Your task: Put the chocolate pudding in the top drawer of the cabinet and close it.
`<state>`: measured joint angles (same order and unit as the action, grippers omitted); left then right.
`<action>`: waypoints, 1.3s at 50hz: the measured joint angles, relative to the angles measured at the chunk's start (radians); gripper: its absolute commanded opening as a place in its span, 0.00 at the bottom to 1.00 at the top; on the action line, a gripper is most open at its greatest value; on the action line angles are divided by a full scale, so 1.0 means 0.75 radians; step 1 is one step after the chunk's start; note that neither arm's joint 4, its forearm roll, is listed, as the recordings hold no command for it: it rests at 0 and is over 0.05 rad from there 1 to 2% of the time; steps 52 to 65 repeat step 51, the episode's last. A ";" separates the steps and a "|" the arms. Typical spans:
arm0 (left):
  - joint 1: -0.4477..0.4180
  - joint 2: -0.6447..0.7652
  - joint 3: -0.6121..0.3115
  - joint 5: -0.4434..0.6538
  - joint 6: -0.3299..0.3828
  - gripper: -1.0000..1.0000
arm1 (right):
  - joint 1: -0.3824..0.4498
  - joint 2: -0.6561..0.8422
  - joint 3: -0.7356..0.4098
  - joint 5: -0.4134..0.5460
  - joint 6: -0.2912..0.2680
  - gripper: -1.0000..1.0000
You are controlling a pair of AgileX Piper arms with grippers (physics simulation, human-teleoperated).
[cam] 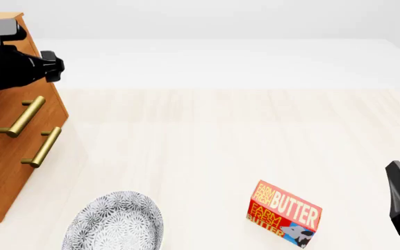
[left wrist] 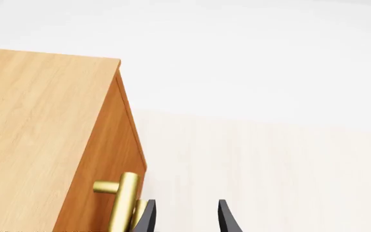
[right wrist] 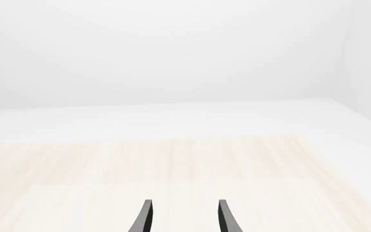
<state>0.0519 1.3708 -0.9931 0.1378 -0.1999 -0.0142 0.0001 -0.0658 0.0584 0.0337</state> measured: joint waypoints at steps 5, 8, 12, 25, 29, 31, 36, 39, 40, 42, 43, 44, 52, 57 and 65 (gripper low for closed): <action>-0.002 -0.009 0.010 0.006 0.000 1.00 | 0.000 0.000 0.000 0.000 0.000 1.00; -0.004 -0.018 0.017 0.011 -0.002 1.00 | 0.000 0.000 0.000 0.000 0.000 1.00; -0.004 -0.033 0.027 0.019 -0.003 1.00 | 0.000 0.000 0.000 0.000 0.000 1.00; -0.006 -0.096 0.053 0.067 -0.021 1.00 | 0.000 0.000 0.000 0.000 0.000 1.00; -0.011 -0.112 0.056 0.085 -0.027 1.00 | 0.000 0.000 0.000 0.000 0.000 1.00; -0.015 -0.120 0.059 0.092 -0.030 1.00 | 0.000 0.000 0.000 0.000 0.000 1.00; -0.022 -0.145 0.073 0.109 -0.035 1.00 | 0.000 0.000 0.000 0.000 0.000 1.00; -0.025 -0.160 0.083 0.119 -0.037 1.00 | 0.000 0.000 0.000 0.000 0.000 1.00; -0.026 -0.165 0.085 0.123 -0.037 1.00 | 0.000 0.000 0.000 0.000 0.000 1.00; -0.026 -0.175 0.088 0.132 -0.037 1.00 | 0.000 0.000 0.000 0.000 0.000 1.00; -0.027 -0.180 0.089 0.137 -0.036 1.00 | 0.000 0.000 0.000 0.000 0.000 1.00; -0.027 -0.186 0.090 0.142 -0.036 1.00 | 0.000 0.000 0.000 0.000 0.000 1.00; -0.028 -0.230 0.098 0.176 -0.031 1.00 | 0.000 0.000 0.000 0.000 0.000 1.00; -0.028 -0.230 0.098 0.176 -0.031 1.00 | 0.000 0.000 0.000 0.000 0.000 1.00; -0.028 -0.230 0.098 0.176 -0.031 1.00 | 0.000 0.000 0.000 0.000 0.000 1.00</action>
